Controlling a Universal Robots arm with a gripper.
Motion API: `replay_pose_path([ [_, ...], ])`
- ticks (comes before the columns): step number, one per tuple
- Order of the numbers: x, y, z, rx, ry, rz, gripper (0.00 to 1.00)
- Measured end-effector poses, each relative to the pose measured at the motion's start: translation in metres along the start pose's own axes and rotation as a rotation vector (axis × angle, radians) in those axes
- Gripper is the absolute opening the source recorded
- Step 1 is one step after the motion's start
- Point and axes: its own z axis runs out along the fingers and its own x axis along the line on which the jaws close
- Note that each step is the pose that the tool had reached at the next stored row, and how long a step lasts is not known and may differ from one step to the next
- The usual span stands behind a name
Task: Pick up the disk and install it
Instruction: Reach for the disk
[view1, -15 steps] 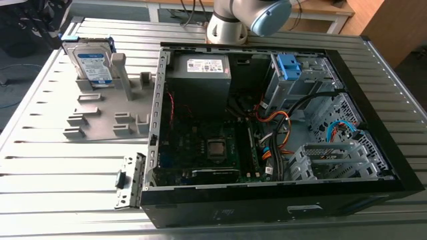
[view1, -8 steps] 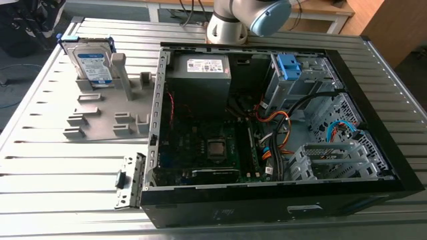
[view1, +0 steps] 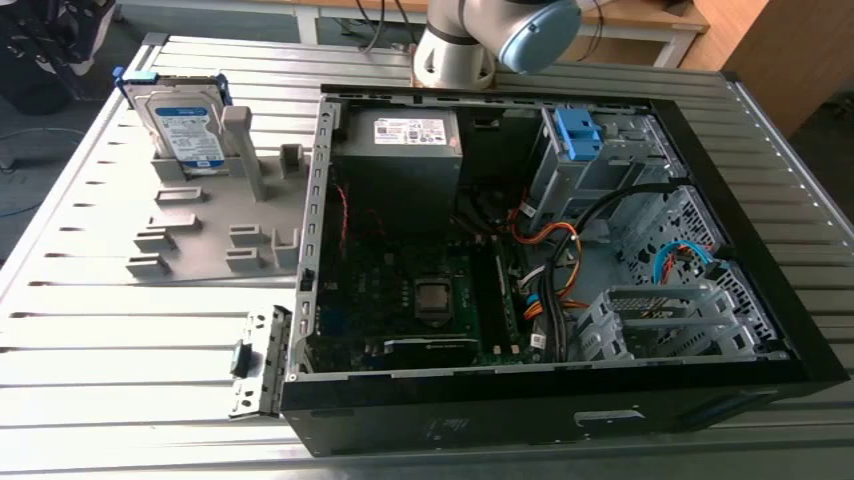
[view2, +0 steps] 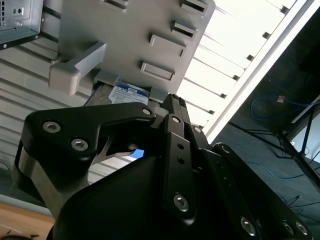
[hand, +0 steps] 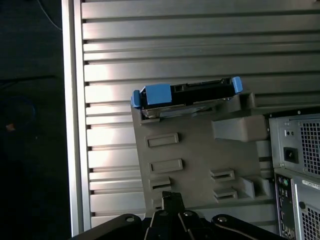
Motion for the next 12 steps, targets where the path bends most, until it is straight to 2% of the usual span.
replay_pose_path([
  [12, 0.0172, -0.0012, 0.0008, 0.0, 0.0, 0.0, 0.11],
])
